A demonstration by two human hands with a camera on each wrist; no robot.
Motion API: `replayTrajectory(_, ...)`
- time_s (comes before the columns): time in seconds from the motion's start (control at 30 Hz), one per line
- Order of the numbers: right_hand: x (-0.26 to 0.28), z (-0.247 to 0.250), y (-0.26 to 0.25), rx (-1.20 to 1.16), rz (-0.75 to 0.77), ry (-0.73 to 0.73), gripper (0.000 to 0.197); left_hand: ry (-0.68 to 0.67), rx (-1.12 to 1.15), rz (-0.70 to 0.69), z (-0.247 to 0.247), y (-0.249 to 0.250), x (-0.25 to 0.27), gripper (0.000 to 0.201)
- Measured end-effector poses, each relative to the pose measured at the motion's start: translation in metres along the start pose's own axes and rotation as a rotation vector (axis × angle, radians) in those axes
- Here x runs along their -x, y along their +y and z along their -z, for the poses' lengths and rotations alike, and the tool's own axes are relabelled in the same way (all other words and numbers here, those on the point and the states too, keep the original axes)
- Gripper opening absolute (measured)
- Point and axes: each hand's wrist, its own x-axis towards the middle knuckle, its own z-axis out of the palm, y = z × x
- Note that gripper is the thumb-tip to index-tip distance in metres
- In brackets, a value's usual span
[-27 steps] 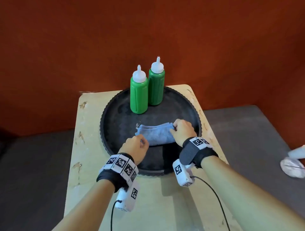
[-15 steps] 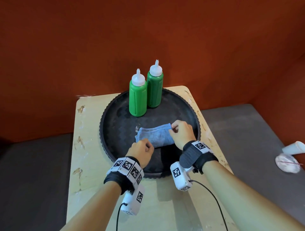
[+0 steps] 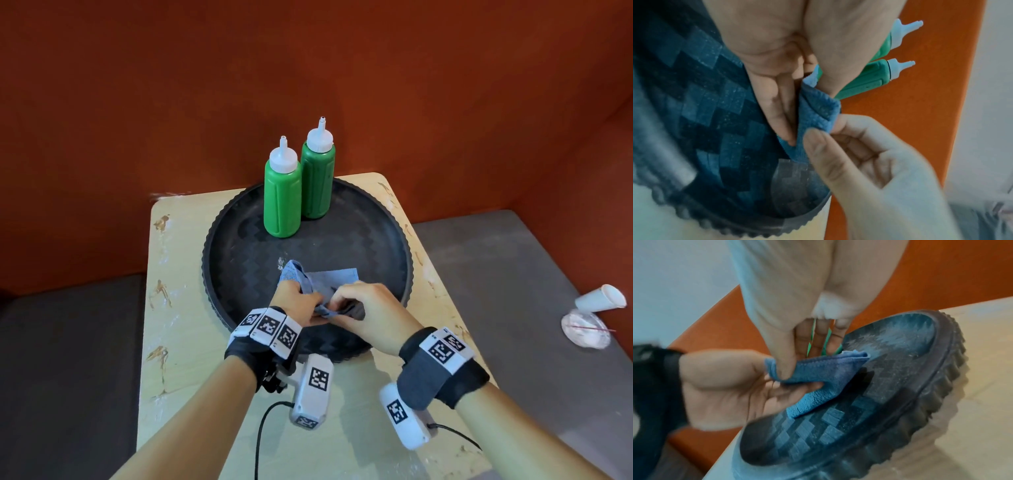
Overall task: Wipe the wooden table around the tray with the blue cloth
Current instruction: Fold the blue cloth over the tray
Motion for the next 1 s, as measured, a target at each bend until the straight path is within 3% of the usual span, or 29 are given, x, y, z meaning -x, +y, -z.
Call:
replayTrajectory(0.1, -0.001, 0.005, 0.009, -0.135, -0.103, 0.066, 0.010, 0.016, 0.029, -0.081, 0.004, -0.004, 0.002, 0.024)
replayTrajectory(0.23, -0.019, 0.010, 0.031, -0.247, -0.319, 0.362, 0.008, 0.025, -0.072, -0.235, 0.017, -0.006, 0.002, 0.021)
replayTrajectory(0.3, -0.031, 0.011, 0.038, -0.254, -0.448, 0.314, 0.012, -0.007, -0.143, -0.297, 0.027, -0.006, 0.006, 0.014)
replayTrajectory(0.4, -0.049, 0.006, 0.040, -0.297, -0.516, 0.101, 0.027, -0.051, -0.078, -0.303, 0.038, -0.009, 0.010, 0.035)
replayTrajectory(0.53, -0.059, -0.003, 0.019, -0.735, -0.604, 0.012, 0.040, -0.149, 0.098, -0.301, 0.045, 0.001, 0.025, 0.015)
replayTrajectory(0.67, -0.057, 0.000, 0.010, -1.128, -0.513, 0.001, 0.030, -0.151, 0.161, -0.338, 0.058, 0.007, 0.027, 0.004)
replayTrajectory(0.73, -0.055, 0.003, 0.011, -1.227, -0.457, 0.015, 0.031, -0.145, 0.117, -0.346, 0.064, 0.007, 0.023, 0.011)
replayTrajectory(0.83, -0.052, 0.014, 0.005, -1.135, -0.420, 0.068, 0.027, -0.121, 0.131, -0.332, 0.067, 0.007, 0.022, 0.019)
replayTrajectory(0.93, -0.049, 0.022, 0.000, -1.021, -0.343, 0.050, 0.049, -0.177, 0.331, -0.310, 0.065, 0.012, 0.022, 0.046)
replayTrajectory(1.0, -0.049, 0.023, -0.003, -0.953, -0.320, 0.060, 0.050, -0.208, 0.370, -0.309, 0.062, 0.014, 0.020, 0.057)
